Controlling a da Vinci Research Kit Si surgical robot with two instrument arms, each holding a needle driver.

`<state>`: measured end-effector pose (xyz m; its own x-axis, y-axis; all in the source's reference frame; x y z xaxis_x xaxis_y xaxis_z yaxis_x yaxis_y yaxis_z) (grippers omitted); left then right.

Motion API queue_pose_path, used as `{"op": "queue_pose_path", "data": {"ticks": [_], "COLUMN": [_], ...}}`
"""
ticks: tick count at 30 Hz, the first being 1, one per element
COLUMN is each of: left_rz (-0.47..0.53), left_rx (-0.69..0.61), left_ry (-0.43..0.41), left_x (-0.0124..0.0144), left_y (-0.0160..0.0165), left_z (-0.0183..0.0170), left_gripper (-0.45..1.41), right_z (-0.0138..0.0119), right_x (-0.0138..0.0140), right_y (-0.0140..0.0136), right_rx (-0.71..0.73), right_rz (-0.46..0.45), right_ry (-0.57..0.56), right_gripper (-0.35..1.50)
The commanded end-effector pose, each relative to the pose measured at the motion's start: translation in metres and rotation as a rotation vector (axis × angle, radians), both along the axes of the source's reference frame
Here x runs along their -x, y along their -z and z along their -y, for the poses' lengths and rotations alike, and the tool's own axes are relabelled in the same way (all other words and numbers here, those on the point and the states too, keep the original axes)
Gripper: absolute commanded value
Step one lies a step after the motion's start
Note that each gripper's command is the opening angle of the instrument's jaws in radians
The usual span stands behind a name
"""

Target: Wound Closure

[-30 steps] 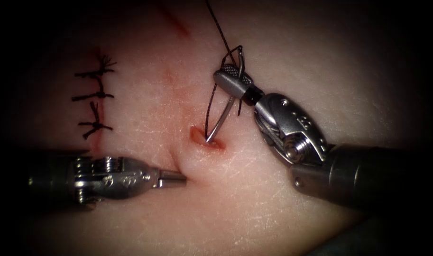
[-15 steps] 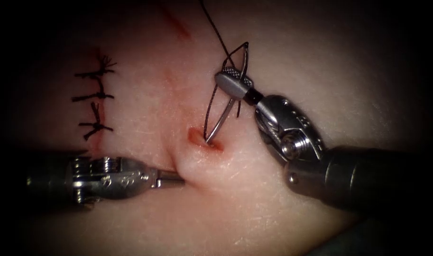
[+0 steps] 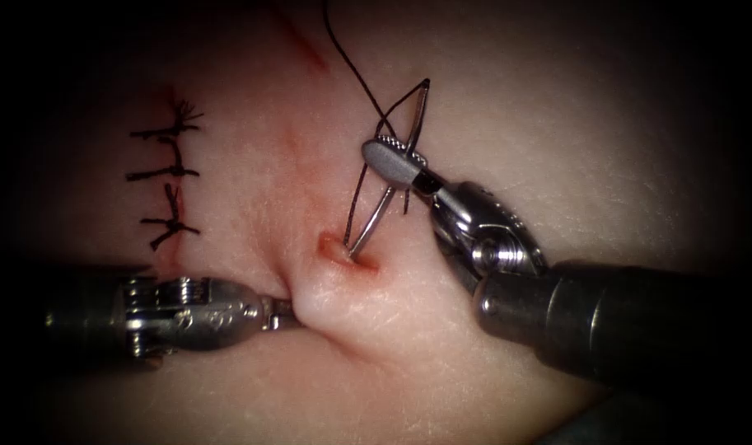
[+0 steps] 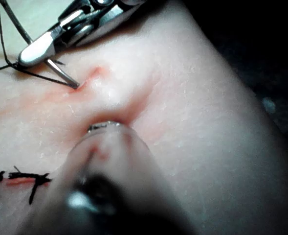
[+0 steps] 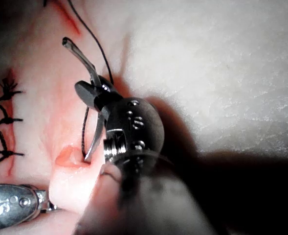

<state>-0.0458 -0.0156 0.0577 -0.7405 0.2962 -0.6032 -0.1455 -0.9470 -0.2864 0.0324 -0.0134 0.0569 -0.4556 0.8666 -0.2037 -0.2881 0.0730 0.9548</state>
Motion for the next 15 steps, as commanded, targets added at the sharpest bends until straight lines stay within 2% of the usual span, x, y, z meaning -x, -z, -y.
{"op": "queue_pose_path", "data": {"ticks": [1,15], "left_rz": [0.001,0.002], "left_rx": [0.001,0.000], "left_ry": [0.000,0.000], "left_x": [0.0008,0.0009], "left_y": [-0.0004,-0.0005], "left_z": [-0.0002,-0.0002], "left_gripper": [-0.13,-0.13], "right_z": [0.0004,0.0024], "right_x": [-0.0011,-0.0020], "right_y": [0.0000,0.0009], "right_rx": [-0.020,-0.200], "right_rz": [-0.014,-0.122], "right_ry": [0.000,-0.014], "right_gripper": [-0.35,-0.35]}}
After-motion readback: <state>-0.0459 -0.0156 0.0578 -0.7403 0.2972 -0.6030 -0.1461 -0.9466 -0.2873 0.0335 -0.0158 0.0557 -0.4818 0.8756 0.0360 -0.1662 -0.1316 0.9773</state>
